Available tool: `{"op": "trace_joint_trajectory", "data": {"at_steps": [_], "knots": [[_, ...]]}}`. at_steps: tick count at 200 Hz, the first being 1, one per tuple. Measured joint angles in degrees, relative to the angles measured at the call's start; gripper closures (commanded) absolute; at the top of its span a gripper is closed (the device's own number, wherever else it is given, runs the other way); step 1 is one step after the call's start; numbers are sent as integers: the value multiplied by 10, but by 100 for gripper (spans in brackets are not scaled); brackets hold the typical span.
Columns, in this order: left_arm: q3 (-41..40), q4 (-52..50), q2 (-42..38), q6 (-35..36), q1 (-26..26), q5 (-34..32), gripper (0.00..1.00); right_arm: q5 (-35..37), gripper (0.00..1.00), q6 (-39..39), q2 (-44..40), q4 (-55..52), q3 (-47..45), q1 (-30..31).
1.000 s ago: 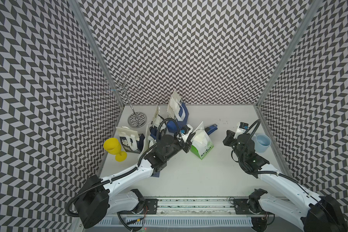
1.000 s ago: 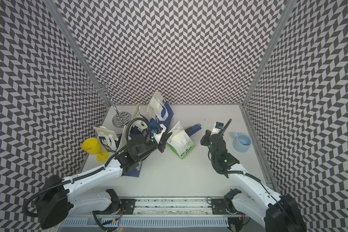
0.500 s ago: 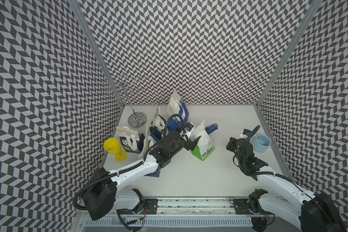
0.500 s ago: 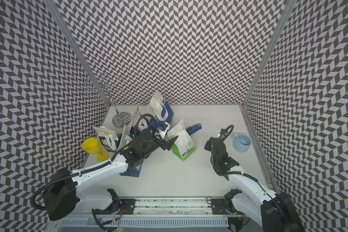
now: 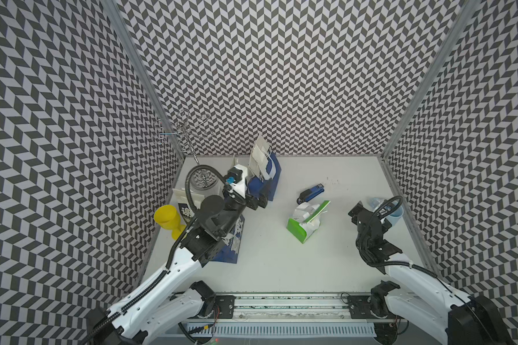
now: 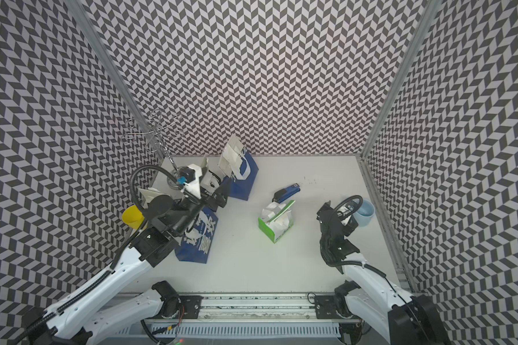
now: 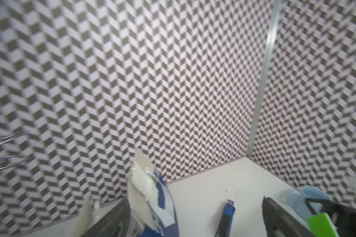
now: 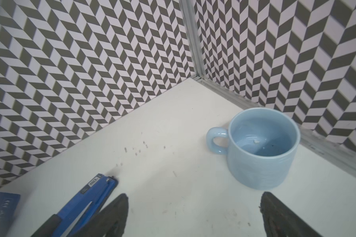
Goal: Staple the receipts to the bags
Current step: Place the takeout bag at the center of the board, then reset both arms
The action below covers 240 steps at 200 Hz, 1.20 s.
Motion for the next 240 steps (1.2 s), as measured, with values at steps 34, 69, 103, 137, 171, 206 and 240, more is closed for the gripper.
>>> {"op": "trace_joint_trajectory", "data": {"at_steps": [34, 69, 103, 137, 171, 206, 240], "knots": [[-12, -57, 9, -36, 95, -5, 0, 67, 1, -113, 93, 148, -16, 0], [-40, -75, -23, -15, 114, -21, 0, 113, 1, -206, 268, 274, -6, 8], [-39, -46, -48, 27, 174, -60, 0, 99, 1, -349, 367, 465, -2, 11], [-53, -33, -35, 40, 214, -118, 0, 72, 1, -425, 396, 561, 0, 13], [-113, -20, -14, 21, 245, -159, 0, 16, 1, -397, 375, 491, 35, 13], [-153, 42, 18, -6, 281, -191, 0, -26, 1, -364, 350, 410, 75, 13], [-172, 85, 100, -20, 308, -187, 0, -33, 1, -399, 380, 549, -5, 5]]}}
